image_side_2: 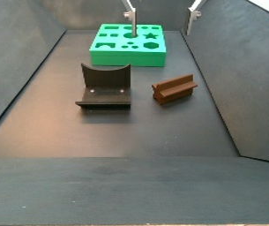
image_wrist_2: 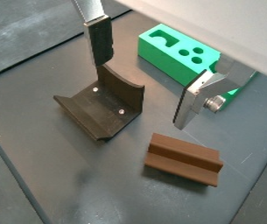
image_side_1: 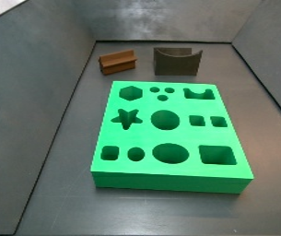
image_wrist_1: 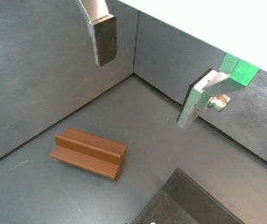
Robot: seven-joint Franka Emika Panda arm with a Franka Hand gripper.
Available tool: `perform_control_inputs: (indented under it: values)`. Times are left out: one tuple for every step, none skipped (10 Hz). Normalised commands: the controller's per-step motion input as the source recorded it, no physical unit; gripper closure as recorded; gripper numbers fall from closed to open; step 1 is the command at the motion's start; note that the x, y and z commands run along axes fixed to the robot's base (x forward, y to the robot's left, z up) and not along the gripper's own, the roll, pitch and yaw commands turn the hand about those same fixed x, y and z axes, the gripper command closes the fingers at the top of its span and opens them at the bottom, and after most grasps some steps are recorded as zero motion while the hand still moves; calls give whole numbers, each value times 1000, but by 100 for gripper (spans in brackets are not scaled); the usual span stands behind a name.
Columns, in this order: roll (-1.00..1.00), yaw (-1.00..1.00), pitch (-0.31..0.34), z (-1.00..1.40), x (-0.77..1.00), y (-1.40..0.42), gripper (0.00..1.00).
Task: Pick up the star object. Move up. Place the star object on the fixture. Regrasp the star object. Move to above the board. Insert the star object.
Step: Pick up the star object.
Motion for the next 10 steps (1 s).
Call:
perform_control_inputs:
  values:
    - [-56,-40,-69,-34,-37,0,0]
    - [24,-940,-7,-540,-89,0,0]
    - [26,-1000,0,-654,-43,0,0]
    - [26,-1000,0,-669,-23,0,0]
    - [21,-1000,0,-671,-17,0,0]
    - [20,-1000,0,-691,-14,0,0]
    - [0,-1000,0,-849,0,0,0]
    - [0,-1000,-130,-829,-29,0,0]
    - [0,-1000,-159,-814,-34,0,0]
    - [0,-1000,-170,-803,-34,0,0]
